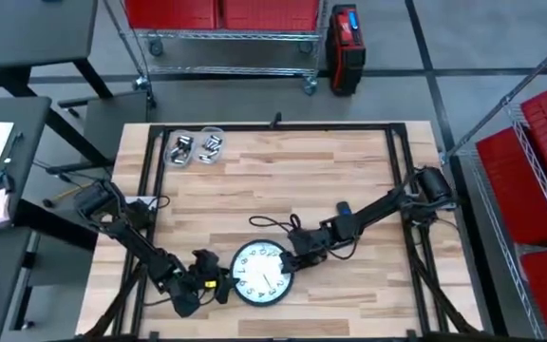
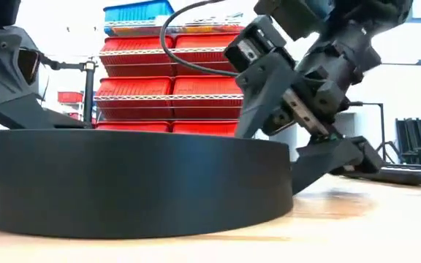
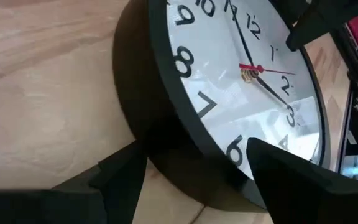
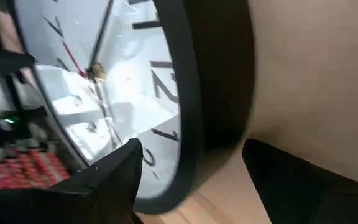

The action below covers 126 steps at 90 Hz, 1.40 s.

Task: Insert battery
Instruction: Insert the silver battery into the wall clock battery compartment

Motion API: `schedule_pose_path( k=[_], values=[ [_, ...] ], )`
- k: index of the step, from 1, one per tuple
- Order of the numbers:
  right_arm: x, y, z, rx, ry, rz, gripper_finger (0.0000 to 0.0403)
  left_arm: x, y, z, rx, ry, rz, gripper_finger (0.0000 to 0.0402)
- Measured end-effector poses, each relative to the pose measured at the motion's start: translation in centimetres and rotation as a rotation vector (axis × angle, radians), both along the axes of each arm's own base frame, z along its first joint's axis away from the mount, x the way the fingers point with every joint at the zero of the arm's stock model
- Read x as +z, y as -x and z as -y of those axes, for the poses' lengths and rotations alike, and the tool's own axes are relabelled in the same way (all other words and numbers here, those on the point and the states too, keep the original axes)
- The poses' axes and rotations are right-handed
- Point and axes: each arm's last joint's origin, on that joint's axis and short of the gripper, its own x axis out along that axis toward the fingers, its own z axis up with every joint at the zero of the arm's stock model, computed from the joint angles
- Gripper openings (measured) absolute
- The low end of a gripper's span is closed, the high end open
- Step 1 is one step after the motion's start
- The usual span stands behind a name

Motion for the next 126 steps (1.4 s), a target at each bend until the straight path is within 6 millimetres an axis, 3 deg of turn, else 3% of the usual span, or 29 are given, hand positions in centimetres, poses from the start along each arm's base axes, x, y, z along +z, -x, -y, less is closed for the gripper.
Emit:
schedule_pose_path(
  k=[37, 54, 94, 107, 115, 126],
  values=[
    [-0.4, -1.1, 0.2, -0.001, 0.036, 0.166, 0.0270, -0.7, -0.9, -1.4, 0.002, -0.025, -0.087, 0.0256],
    [-0.2, -1.3, 0.2, 0.077, 0.061, 0.235, 0.0270, -0.7, -1.0, -1.4, 0.004, -0.020, -0.080, 0.0256],
    [5.0, 0.4, 1.6, 0.214, 0.216, 0.256, 0.0270, -0.3, -1.3, -1.1, -0.021, 0.005, -0.044, 0.0256],
    [7.8, 0.6, 1.8, 0.233, 0.242, 0.377, 0.0270, -0.1, -1.3, -0.8, -0.058, 0.022, -0.038, 0.0256],
    [11.1, -0.3, 1.9, 0.191, 0.252, 0.604, 0.0270, -0.2, -1.4, -0.8, -0.069, -0.003, -0.041, 0.0256],
    [12.0, 0.3, 2.3, 0.186, 0.262, 0.610, 0.0270, -0.2, -1.6, -1.0, -0.067, -0.045, -0.036, 0.0255]
  ],
)
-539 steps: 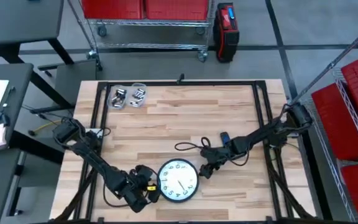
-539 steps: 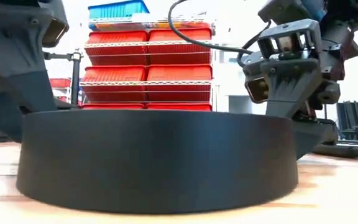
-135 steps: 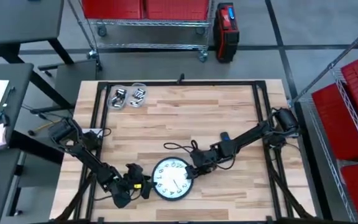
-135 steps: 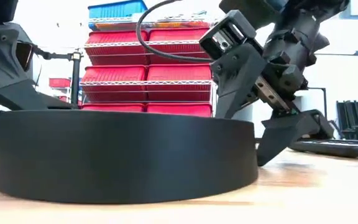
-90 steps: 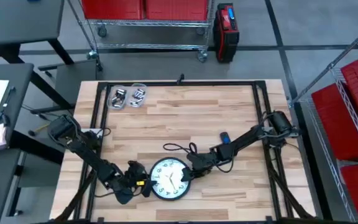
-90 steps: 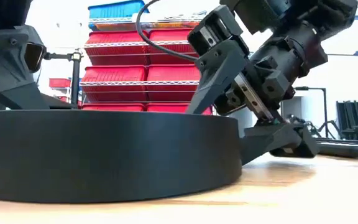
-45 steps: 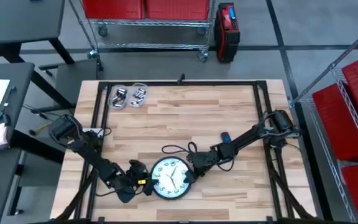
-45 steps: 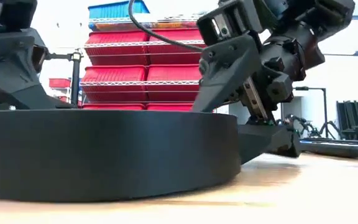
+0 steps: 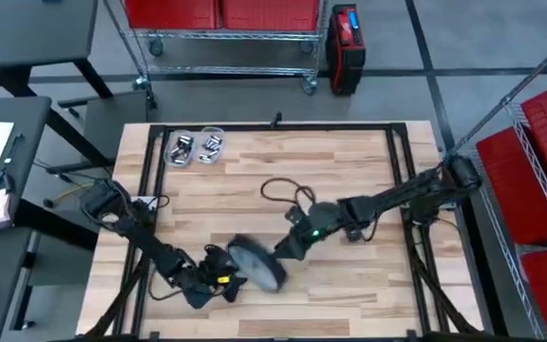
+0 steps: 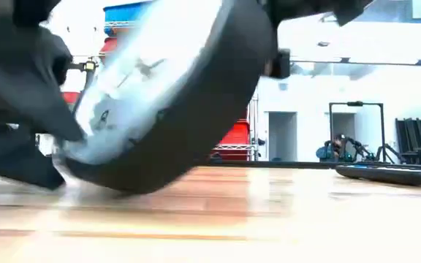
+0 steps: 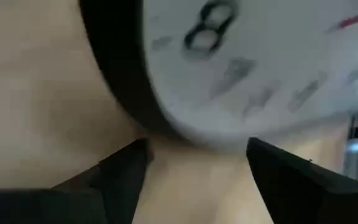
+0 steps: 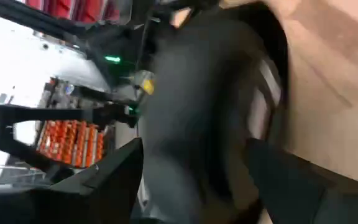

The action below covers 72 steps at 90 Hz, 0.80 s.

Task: Insert battery
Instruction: Insert the silver battery into the wall clock battery compartment

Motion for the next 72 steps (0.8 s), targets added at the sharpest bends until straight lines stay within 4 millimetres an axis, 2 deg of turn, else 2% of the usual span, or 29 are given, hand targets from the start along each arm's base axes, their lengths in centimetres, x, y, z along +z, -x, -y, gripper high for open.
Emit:
schedule_pose_path(
  k=[9, 20, 32, 41, 53, 63, 72],
  values=[
    [-1.6, 0.2, 0.2, -0.004, 0.015, -0.103, 0.0270, 0.1, -0.3, -0.2, 0.005, -0.005, 0.007, 0.0255],
    [-1.2, -0.3, 0.1, 0.001, 0.001, -0.055, 0.0270, 0.2, -0.7, -0.6, 0.022, 0.004, 0.013, 0.0255],
    [-2.8, -0.7, -0.4, 0.032, 0.029, -0.051, 0.0270, 0.2, -1.1, -0.9, 0.037, 0.003, 0.020, 0.0255],
    [-2.0, -1.2, -0.6, 0.048, 0.048, 0.020, 0.0270, 0.3, -1.2, -1.1, 0.049, 0.000, 0.025, 0.0255],
    [-2.3, -1.7, -0.5, 0.072, 0.169, 0.039, 0.0270, 0.3, -1.2, -1.1, 0.055, -0.002, 0.029, 0.0255],
    [-0.7, -2.3, -0.5, 0.068, 0.279, 0.150, 0.0270, 0.3, -1.2, -1.1, 0.055, 0.000, 0.031, 0.0256],
    [-0.2, -2.6, -0.4, 0.087, 0.349, 0.182, 0.0270, 0.3, -1.2, -1.1, 0.056, 0.001, 0.031, 0.0256]
  ],
)
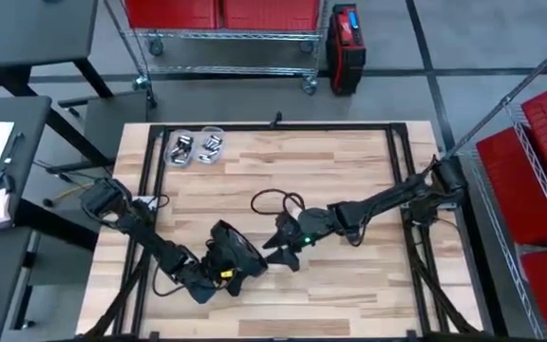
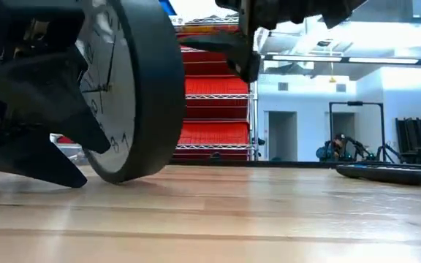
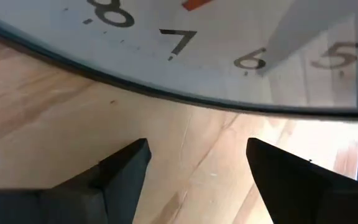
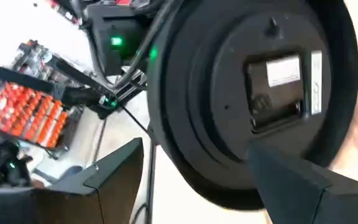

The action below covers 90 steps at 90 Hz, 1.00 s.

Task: Insert battery
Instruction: Insert the silver battery into the wall clock battery compartment

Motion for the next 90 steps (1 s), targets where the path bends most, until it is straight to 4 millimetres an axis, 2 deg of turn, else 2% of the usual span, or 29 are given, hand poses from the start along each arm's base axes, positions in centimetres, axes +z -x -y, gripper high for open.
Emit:
schedule_pose_path(
  k=[13, 38, 76, 90],
  values=[
    [0.9, -0.3, 0.0, 0.023, 0.091, 0.051, 0.0270, 0.0, 0.0, 0.0, 0.000, 0.001, 0.000, 0.0256],
    [1.2, -0.4, -0.3, 0.029, 0.183, 0.088, 0.0270, 0.0, 0.0, -0.1, 0.001, 0.000, 0.001, 0.0256],
    [1.1, 0.2, -2.5, -0.061, 0.257, 0.093, 0.0270, 0.1, -0.3, -0.3, 0.013, 0.009, 0.007, 0.0256],
    [0.4, -1.2, -3.4, -0.065, 0.272, 0.071, 0.0270, 0.2, -0.6, -0.6, 0.022, 0.005, 0.014, 0.0256]
  ],
)
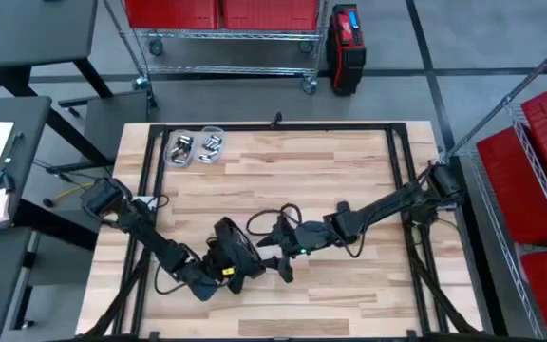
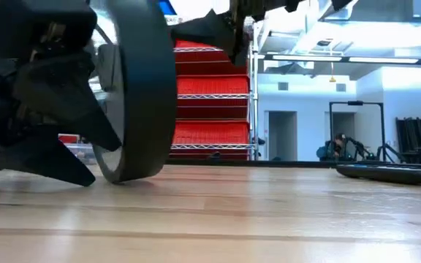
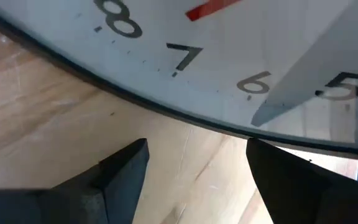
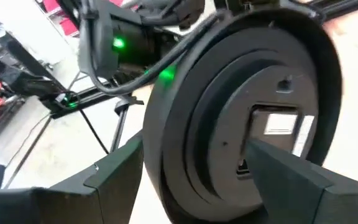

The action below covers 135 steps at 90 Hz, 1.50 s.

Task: Insert battery
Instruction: Insert the silver battery into the wall clock battery compartment

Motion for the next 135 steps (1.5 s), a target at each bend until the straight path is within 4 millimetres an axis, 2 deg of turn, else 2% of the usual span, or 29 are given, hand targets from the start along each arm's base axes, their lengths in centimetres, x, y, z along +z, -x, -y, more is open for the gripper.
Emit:
schedule_pose_path(
  k=[16, 41, 76, 116, 135],
  values=[
    [0.1, -1.8, -0.3, -0.002, 0.044, -0.049, 0.0270, 0.1, -0.1, 0.0, -0.003, 0.014, 0.006, 0.0256],
    [-0.2, -3.4, -0.9, -0.031, 0.096, -0.156, 0.0260, 0.3, -0.5, -0.3, -0.009, 0.004, 0.021, 0.0256],
    [0.5, -3.5, -1.3, 0.014, 0.029, -0.153, 0.0186, 0.3, -0.6, -0.4, -0.003, -0.007, 0.024, 0.0256],
    [0.3, -3.5, -1.4, 0.038, 0.000, -0.167, 0.0155, 0.6, -0.8, -0.3, -0.010, 0.007, 0.056, 0.0256],
    [0.2, -3.5, -1.1, 0.034, 0.008, -0.183, 0.0102, 1.4, -1.5, -0.1, -0.043, -0.030, 0.085, 0.0256]
  ],
)
